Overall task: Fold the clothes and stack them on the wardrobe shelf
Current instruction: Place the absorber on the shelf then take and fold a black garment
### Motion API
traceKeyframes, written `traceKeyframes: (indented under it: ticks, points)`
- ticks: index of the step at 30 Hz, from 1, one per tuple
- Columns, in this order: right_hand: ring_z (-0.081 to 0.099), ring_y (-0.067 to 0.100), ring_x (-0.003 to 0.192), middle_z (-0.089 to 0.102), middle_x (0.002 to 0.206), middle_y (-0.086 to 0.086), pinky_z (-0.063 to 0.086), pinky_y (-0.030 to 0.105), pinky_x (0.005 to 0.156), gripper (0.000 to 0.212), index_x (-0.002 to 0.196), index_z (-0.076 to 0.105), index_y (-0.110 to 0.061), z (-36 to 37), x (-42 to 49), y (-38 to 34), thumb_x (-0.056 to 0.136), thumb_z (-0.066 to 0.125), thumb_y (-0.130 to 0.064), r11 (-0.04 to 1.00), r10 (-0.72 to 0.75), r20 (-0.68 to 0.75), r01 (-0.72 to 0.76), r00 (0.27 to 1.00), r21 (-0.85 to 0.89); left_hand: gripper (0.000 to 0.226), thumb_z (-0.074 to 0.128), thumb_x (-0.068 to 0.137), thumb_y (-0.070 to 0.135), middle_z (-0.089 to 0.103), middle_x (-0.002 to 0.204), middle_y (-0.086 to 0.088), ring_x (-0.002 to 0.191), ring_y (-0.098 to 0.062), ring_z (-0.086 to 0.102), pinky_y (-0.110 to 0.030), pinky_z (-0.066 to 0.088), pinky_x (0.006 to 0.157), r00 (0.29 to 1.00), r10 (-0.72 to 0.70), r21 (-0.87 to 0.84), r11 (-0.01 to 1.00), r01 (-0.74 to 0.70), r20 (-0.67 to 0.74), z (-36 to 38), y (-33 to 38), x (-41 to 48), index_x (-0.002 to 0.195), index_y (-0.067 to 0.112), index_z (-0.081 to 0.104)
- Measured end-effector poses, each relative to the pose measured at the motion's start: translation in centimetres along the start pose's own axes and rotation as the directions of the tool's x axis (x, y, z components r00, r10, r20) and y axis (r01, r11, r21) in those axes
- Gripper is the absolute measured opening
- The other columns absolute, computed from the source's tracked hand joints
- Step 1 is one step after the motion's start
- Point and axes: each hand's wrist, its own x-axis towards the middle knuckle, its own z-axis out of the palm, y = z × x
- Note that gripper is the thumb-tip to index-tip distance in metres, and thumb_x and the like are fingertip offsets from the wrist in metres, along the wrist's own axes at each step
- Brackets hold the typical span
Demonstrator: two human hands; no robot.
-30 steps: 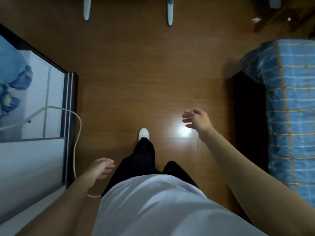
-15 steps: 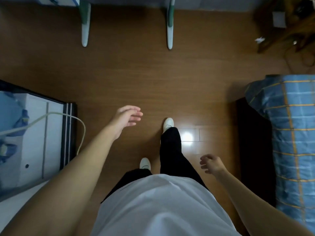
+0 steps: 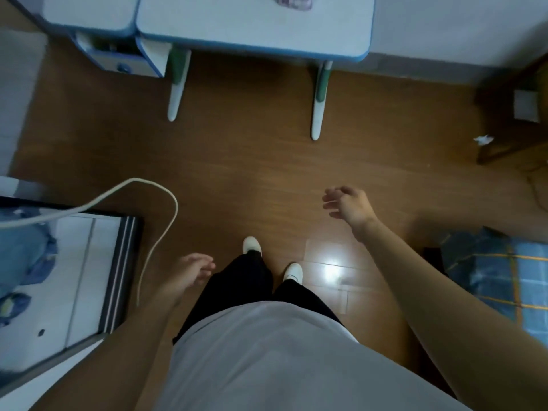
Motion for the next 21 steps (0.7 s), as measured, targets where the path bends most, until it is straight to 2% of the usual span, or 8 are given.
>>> traceKeyframes:
  ticks: [2,4,8,13,16,19,21]
  points:
    - [0.061,0.017,0.07,0.067,0.086,0.005,0.046,0.028,0.062,0.008,0.099,0.062,-0.011,0.3,2.8,-3.6,0.099,0.054,-0.015,1.0,-0.029,-0.01,0.029,1.0,-0.011,0.016,0.053,0.101,0.009,0.072,0.107,-0.011,0.084,-0.02,0.065,-0.031,0.05,0.068,0.999,-0.05,-0.021,0.999,0.05,0.0,-1.0,0.7,1.4,0.096,0.013,0.068]
    - [0.061,0.017,0.069,0.067,0.086,0.006,0.047,0.029,0.061,0.01,0.095,0.063,-0.013,0.5,5.2,-6.0,0.099,0.053,-0.014,0.999,-0.02,-0.029,0.018,0.999,-0.045,0.015,0.054,0.101,0.014,0.072,0.108,-0.01,0.089,-0.021,0.067,-0.034,0.051,0.071,0.994,-0.098,-0.023,0.995,0.099,0.04,-2.0,2.4,3.0,0.107,0.009,0.067]
    - [0.056,0.019,0.064,0.063,0.089,0.013,0.04,0.028,0.059,0.015,0.096,0.062,-0.008,0.6,8.6,-8.1,0.099,0.048,-0.008,0.986,0.087,-0.091,-0.099,0.992,-0.138,0.02,0.054,0.101,0.019,0.072,0.106,-0.009,0.093,-0.021,0.067,-0.035,0.05,0.077,0.989,-0.077,-0.007,0.997,0.079,0.13,-3.2,10.4,7.2,0.114,0.007,0.065]
    - [0.057,0.022,0.065,0.063,0.084,0.012,0.043,0.03,0.057,0.018,0.1,0.063,0.0,0.1,11.1,-9.6,0.101,0.046,-0.006,0.944,0.202,-0.176,-0.24,0.963,-0.228,0.019,0.053,0.101,0.016,0.073,0.096,-0.004,0.075,-0.013,0.063,-0.024,0.046,0.064,0.979,0.091,0.018,0.995,-0.096,0.183,-3.5,26.1,11.3,0.111,0.01,0.067]
    - [0.06,0.024,0.07,0.065,0.084,0.011,0.045,0.031,0.06,0.02,0.099,0.064,-0.001,0.0,11.8,-10.4,0.101,0.046,-0.007,0.927,0.236,-0.195,-0.281,0.952,-0.248,0.02,0.052,0.101,0.016,0.074,0.103,-0.005,0.078,-0.013,0.065,-0.023,0.048,0.066,0.962,0.207,-0.005,0.978,-0.21,0.179,-3.5,35.0,11.9,0.111,0.012,0.068]
    - [0.06,0.022,0.069,0.066,0.082,0.009,0.045,0.031,0.06,0.02,0.1,0.065,-0.001,0.1,13.7,-12.1,0.1,0.047,-0.008,0.928,0.248,-0.195,-0.291,0.949,-0.234,0.02,0.052,0.1,0.019,0.074,0.106,0.0,0.085,-0.014,0.068,-0.026,0.052,0.071,0.912,0.37,-0.026,0.928,-0.371,0.18,-2.9,44.1,12.3,0.113,0.016,0.067]
    - [0.06,0.02,0.066,0.066,0.079,0.007,0.044,0.03,0.058,0.02,0.095,0.066,-0.004,0.2,15.3,-13.6,0.1,0.047,-0.009,0.93,0.256,-0.197,-0.297,0.946,-0.218,0.02,0.055,0.098,0.017,0.071,0.11,-0.001,0.084,-0.013,0.067,-0.026,0.052,0.068,0.878,0.458,-0.094,0.889,-0.448,0.141,-2.1,49.4,12.8,0.116,0.017,0.063]
